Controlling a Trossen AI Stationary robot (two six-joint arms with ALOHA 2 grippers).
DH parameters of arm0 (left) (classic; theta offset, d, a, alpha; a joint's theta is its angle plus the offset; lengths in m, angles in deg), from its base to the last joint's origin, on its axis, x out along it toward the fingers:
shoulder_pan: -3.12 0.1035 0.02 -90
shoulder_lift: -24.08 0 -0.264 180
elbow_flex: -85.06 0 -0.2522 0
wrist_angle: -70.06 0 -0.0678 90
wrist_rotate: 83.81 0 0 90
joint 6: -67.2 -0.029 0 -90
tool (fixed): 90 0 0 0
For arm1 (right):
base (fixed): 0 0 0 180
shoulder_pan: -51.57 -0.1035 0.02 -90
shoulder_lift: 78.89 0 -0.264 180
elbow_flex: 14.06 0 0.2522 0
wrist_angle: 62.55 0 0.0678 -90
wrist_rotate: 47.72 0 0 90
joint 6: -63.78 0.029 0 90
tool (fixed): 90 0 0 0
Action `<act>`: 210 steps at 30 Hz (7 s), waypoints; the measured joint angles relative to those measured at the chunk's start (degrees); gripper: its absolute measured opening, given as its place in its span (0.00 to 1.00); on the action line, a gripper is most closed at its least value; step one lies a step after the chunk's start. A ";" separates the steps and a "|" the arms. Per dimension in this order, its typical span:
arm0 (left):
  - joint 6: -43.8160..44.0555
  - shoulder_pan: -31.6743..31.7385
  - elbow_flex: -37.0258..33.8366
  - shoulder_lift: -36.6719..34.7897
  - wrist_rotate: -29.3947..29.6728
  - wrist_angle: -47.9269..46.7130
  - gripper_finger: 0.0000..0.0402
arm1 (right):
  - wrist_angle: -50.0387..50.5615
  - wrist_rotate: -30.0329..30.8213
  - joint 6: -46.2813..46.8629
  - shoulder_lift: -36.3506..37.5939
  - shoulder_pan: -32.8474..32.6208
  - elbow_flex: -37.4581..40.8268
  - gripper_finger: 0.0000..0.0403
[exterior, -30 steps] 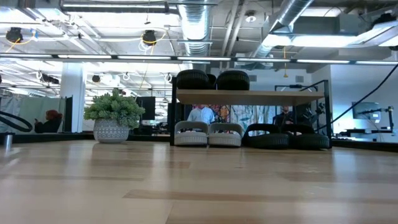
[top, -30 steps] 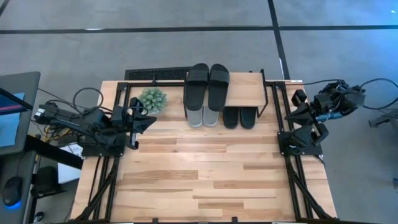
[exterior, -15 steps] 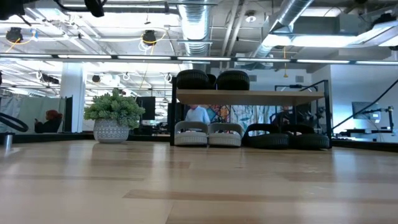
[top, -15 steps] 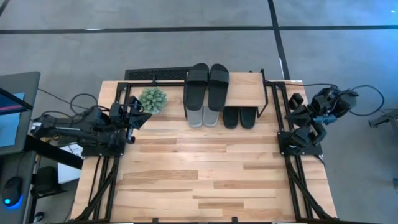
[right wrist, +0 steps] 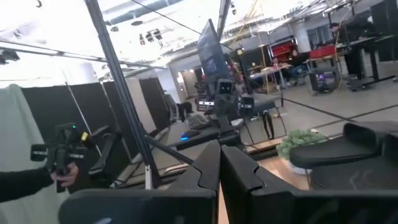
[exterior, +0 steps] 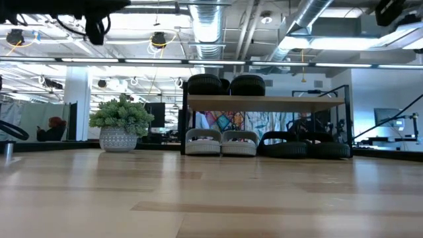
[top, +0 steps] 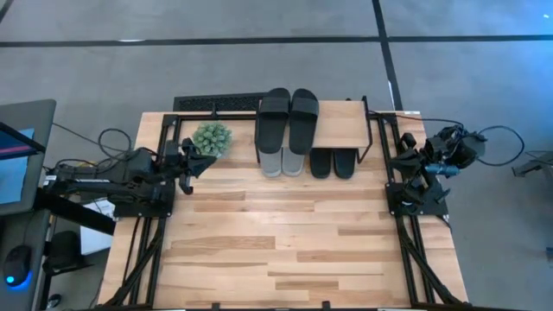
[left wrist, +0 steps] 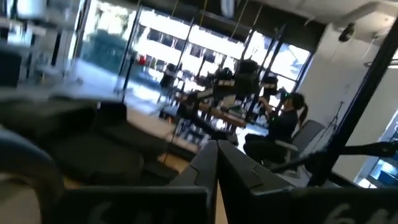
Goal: Pick and place slides into the shelf
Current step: Return to home position
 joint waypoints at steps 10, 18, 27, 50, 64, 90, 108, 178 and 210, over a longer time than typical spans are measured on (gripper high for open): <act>1.94 -0.02 0.00 -0.23 -0.87 -15.41 0.00 | 5.40 -1.05 2.04 0.12 0.10 -0.11 0.00; -12.54 -0.12 0.00 -0.26 -15.84 -7.81 0.00 | 7.04 -1.60 0.94 0.12 0.06 0.15 0.00; -18.90 -0.11 0.02 -0.22 -20.22 -1.52 0.00 | 4.54 -7.38 4.27 -0.32 0.00 3.81 0.00; -21.92 0.22 0.02 -0.22 -32.17 -0.22 0.00 | 2.95 -19.51 -0.64 0.23 0.02 5.79 0.00; -22.27 3.45 0.02 0.55 -31.34 -0.54 0.00 | 5.50 -22.22 2.08 0.16 5.49 5.79 0.00; -22.22 3.45 0.04 1.74 -33.93 -0.03 0.00 | -4.25 -38.83 6.59 0.16 23.28 13.79 0.00; -25.54 3.45 0.04 1.64 -34.69 -0.45 0.00 | -1.91 -51.19 3.00 0.16 39.15 13.92 0.00; -31.67 3.43 0.04 -8.55 -35.24 -10.27 0.00 | -23.89 -51.57 5.19 0.14 52.86 31.91 0.00; -29.37 3.30 -4.15 -23.74 -29.29 -15.74 0.00 | -25.05 -50.88 5.09 0.14 52.76 31.93 0.00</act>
